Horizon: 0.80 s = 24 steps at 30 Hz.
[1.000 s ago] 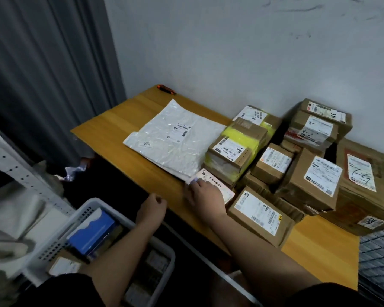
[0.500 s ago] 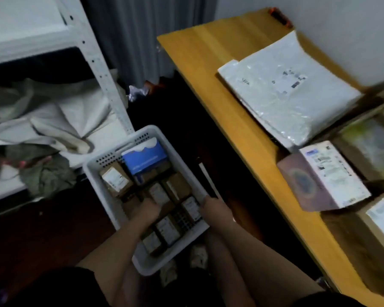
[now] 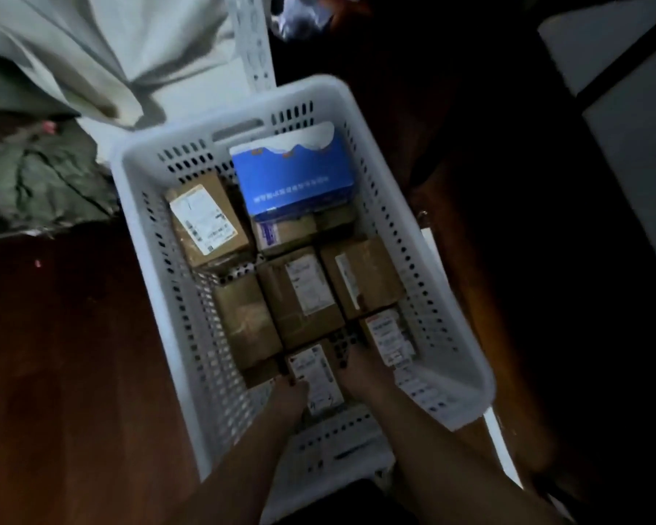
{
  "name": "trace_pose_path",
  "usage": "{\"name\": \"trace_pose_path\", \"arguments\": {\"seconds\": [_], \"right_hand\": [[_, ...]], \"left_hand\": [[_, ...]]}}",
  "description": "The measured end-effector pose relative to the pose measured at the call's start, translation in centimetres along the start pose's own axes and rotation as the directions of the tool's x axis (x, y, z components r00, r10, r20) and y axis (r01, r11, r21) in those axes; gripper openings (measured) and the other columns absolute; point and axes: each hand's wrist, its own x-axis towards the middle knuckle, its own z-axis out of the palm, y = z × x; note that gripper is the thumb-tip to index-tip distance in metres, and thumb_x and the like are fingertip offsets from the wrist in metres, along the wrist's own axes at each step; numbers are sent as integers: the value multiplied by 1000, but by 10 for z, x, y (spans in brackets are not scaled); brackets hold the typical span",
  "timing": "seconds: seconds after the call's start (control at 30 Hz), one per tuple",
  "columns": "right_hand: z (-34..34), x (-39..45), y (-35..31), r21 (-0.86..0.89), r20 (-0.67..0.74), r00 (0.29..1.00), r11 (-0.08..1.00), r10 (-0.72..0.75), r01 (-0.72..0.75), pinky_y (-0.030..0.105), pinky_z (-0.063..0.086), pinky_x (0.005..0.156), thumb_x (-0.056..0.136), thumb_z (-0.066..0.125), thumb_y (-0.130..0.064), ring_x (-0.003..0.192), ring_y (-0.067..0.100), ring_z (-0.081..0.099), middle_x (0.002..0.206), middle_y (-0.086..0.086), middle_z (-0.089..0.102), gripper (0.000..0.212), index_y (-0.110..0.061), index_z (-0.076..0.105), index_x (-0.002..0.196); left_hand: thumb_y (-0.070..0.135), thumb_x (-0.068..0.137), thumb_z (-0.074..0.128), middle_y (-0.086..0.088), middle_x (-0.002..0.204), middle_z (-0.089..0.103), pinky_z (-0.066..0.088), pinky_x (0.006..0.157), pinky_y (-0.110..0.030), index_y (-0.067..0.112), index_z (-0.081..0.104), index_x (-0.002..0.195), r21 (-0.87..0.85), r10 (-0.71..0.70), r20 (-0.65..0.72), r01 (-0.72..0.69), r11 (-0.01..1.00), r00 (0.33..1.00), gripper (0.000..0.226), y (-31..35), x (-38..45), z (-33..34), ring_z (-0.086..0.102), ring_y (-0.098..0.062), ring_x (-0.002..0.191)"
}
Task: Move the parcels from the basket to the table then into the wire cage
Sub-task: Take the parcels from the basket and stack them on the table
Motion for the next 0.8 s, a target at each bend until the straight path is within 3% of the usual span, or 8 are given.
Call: {"name": "trace_pose_path", "arguments": {"seconds": [0.1,0.13,0.23,0.33,0.43,0.53,0.63,0.8], "right_hand": [[16,48,-1,24,70,994,996,80,-82,40,43,102,100,42,-39,130,30,44,153,10,31,63,-12,20,152],[22,61,0,39,81,992,994,100,-104,39,41,102,100,42,-39,132,30,42,156,9,27,67,-11,14,154],[29,92,4,127,152,977,977,153,-172,38,44,100,101,45,-32,128,30,47,155,14,28,73,-6,3,154],[37,105,4,236,255,955,948,152,-214,34,47,91,102,42,-25,118,27,53,150,17,33,68,-4,1,153],[43,106,5,375,296,946,895,130,-240,37,44,103,103,39,-24,128,29,48,149,15,36,65,-7,2,154],[40,94,6,404,250,962,891,113,-209,37,45,100,102,36,-29,122,28,51,146,13,39,61,-11,8,154],[33,65,3,357,108,988,924,107,-139,39,45,100,100,40,-36,123,31,49,145,13,41,59,-12,23,151],[2,-23,-13,416,-54,994,908,90,-60,38,41,103,101,42,-37,128,31,44,150,14,30,58,-16,21,151]], "left_hand": [[9,99,41,-8,73,41,34,61,-28,6,48,88,-58,-99,56,102,993,994,13,-18,50,11,37,-16,60],[9,99,43,-6,75,44,36,59,-29,5,46,97,-73,-114,50,118,990,992,6,-23,63,17,41,-16,61],[15,94,52,-13,98,59,50,71,-31,0,44,128,-163,-156,45,161,973,987,38,-35,99,36,58,-27,82],[12,88,57,-20,107,62,55,83,-42,-2,53,120,-244,-230,-47,212,946,972,35,-48,128,48,62,-35,92],[16,87,58,-19,99,62,55,79,-43,-3,56,112,-350,-255,-20,232,908,967,32,-46,132,55,62,-34,84],[26,89,55,-21,118,57,54,88,-47,3,53,124,-348,-259,-8,240,906,966,42,-39,117,54,60,-37,100],[32,93,51,-19,133,46,48,96,-44,2,46,132,-323,-243,-41,217,921,969,49,-33,81,46,51,-39,112],[37,86,52,-15,108,62,50,93,-47,10,60,116,-301,-153,-125,110,947,980,42,-17,3,30,59,-35,100]]}}
